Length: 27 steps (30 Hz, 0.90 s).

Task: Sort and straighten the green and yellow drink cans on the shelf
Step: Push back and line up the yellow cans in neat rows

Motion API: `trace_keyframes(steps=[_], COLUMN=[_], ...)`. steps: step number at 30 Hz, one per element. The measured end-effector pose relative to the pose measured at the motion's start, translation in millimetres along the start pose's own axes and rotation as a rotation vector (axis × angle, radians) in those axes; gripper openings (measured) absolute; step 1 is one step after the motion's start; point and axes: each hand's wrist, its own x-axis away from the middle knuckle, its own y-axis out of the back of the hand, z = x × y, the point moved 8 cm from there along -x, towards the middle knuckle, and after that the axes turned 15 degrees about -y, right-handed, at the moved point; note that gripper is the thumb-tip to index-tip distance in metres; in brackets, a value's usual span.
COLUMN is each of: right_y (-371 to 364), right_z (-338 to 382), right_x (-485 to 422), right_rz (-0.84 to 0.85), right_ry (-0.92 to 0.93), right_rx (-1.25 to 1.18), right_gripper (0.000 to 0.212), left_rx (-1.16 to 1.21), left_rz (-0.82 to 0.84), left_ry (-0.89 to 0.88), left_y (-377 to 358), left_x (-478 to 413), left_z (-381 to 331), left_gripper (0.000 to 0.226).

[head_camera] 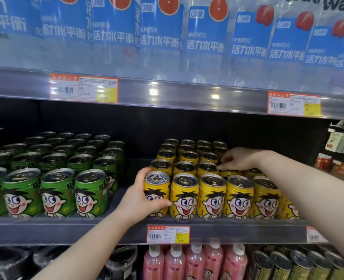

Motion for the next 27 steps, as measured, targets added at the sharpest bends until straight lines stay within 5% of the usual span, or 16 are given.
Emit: trace_keyframes(steps=[7, 11, 15, 21, 27], right_y=[-5.3, 18.9, -9.9, -22.9, -21.2], right_z=[-3.5, 27.1, 58.5, 52.4, 50.8], right_x=[6.2, 33.3, 71.0, 77.8, 79.0], right_rz=[0.011, -0.217, 0.070, -0.033, -0.034], right_ry=[0.015, 0.153, 0.340, 0.347, 0.344], right_rx=[0.003, -0.180, 0.054, 0.066, 0.079], right_gripper=[0.054, 0.044, 0.065, 0.071, 0.076], left_rx=[0.043, 0.116, 0.167, -0.101, -0.046], left_rz=[0.026, 0.035, 0.013, -0.017, 0.037], left_ry=[0.005, 0.051, 0.082, 0.066, 0.045], left_y=[-1.0, -0.8, 1.0, 9.0, 5.7], left_x=[1.4, 3.9, 4.3, 10.5, 14.8], left_z=[-1.7, 0.4, 1.2, -1.4, 1.5], left_gripper=[0.106, 0.123, 0.123, 0.100, 0.082])
